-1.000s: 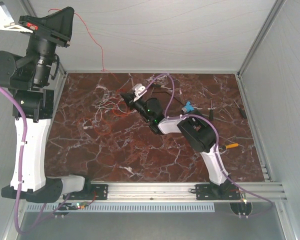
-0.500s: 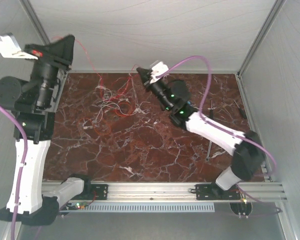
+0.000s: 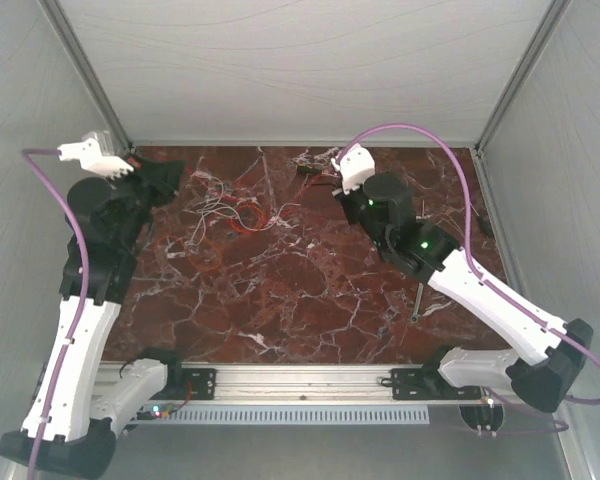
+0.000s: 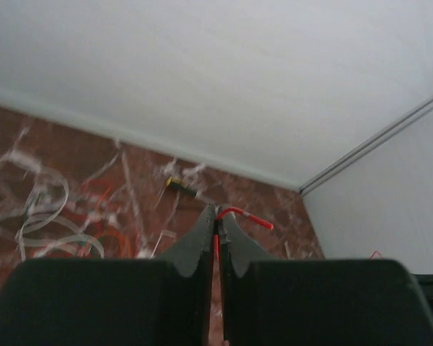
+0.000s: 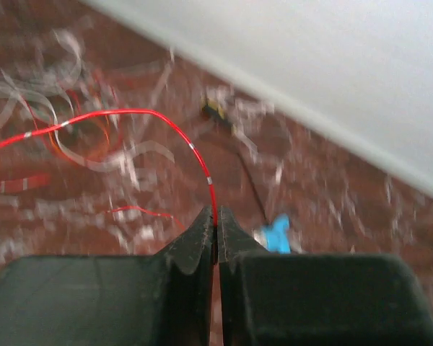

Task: Zip-tie the wires
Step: Straighten the cable at the center of the board.

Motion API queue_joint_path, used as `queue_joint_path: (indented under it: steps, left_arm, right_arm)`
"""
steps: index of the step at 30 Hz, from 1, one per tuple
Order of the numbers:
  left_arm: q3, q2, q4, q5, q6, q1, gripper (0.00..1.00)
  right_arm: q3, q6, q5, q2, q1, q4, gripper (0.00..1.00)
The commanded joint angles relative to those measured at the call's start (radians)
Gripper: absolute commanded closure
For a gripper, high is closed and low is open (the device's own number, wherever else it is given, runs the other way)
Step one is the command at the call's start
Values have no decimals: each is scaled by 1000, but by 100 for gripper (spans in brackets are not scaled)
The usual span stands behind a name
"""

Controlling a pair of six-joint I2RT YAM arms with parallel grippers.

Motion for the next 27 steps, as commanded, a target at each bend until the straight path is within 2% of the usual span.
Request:
queue_joint_path:
  steps: [1, 7, 12, 15, 18, 20, 21, 23, 27]
  left_arm:
    - [-85, -69, -176, -17, -23, 0, 100]
    - [-159, -83, -418, -39, -33, 0, 100]
    - [-230, -95, -515, -5, -100, 0, 100]
    - [-264, -103, -574, -23, -113, 0, 100]
    - [-279, -110, -633, -67, -149, 0, 100]
    - [-295, -110, -674, -103, -225, 0, 100]
    - [-333, -99, -720, -141, -329, 0, 100]
    - [-366, -72, -742, -157, -395, 0, 100]
    - [-456, -15, -721, -107, -478, 0, 100]
  right_arm:
    - [2, 182, 89, -93, 6, -441, 100]
    - [91, 443, 38, -106, 5, -811, 100]
    - [37, 576, -194, -86, 4, -966, 100]
    - [-21, 620, -347, -85, 5, -998, 100]
    - [-79, 653, -411, -100, 6, -1007, 100]
    - [-112, 660, -410, -109, 6, -1008, 100]
    - [-144, 683, -377, -104, 4, -1010, 100]
    - [-177, 695, -359, -88, 3, -994, 100]
    - [-231, 714, -294, -14, -4, -938, 100]
